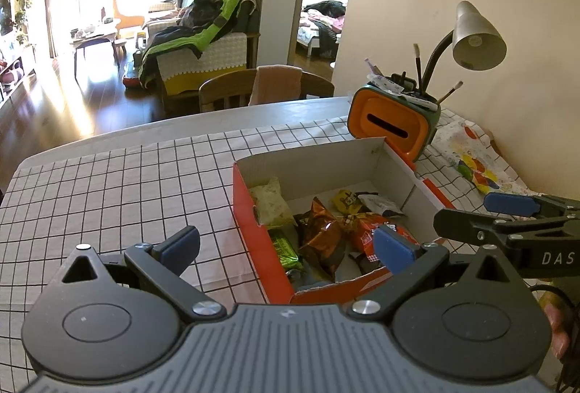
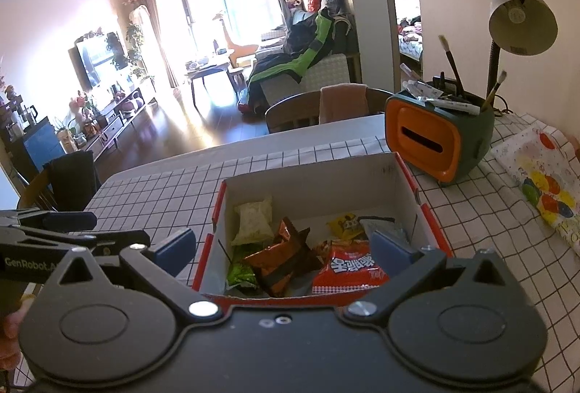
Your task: Organize snacks
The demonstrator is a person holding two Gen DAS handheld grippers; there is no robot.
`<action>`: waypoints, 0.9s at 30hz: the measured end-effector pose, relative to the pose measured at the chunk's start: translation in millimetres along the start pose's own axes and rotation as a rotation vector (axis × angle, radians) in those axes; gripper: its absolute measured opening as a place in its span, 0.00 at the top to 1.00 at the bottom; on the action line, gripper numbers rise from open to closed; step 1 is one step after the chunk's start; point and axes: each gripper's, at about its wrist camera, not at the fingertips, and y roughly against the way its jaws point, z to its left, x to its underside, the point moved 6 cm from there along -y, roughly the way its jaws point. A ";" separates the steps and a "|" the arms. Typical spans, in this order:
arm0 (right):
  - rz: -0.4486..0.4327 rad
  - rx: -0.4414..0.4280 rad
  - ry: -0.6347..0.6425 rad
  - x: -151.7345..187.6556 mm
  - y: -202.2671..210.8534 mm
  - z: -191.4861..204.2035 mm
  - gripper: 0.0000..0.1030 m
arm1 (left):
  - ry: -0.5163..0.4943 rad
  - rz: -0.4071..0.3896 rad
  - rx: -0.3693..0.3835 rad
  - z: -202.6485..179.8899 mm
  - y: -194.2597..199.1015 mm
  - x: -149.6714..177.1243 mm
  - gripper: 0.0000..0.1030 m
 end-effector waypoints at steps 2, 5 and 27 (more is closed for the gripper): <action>0.002 0.000 -0.002 1.3 0.3 -0.1 0.00 | 0.000 0.000 0.000 0.1 0.3 0.0 0.00; 0.002 -0.001 -0.002 1.8 0.5 0.1 0.00 | 0.000 -0.001 0.001 0.0 0.3 0.0 0.00; -0.004 0.012 -0.006 4.8 5.4 1.6 0.00 | -0.010 -0.022 0.011 -3.6 9.4 1.4 0.00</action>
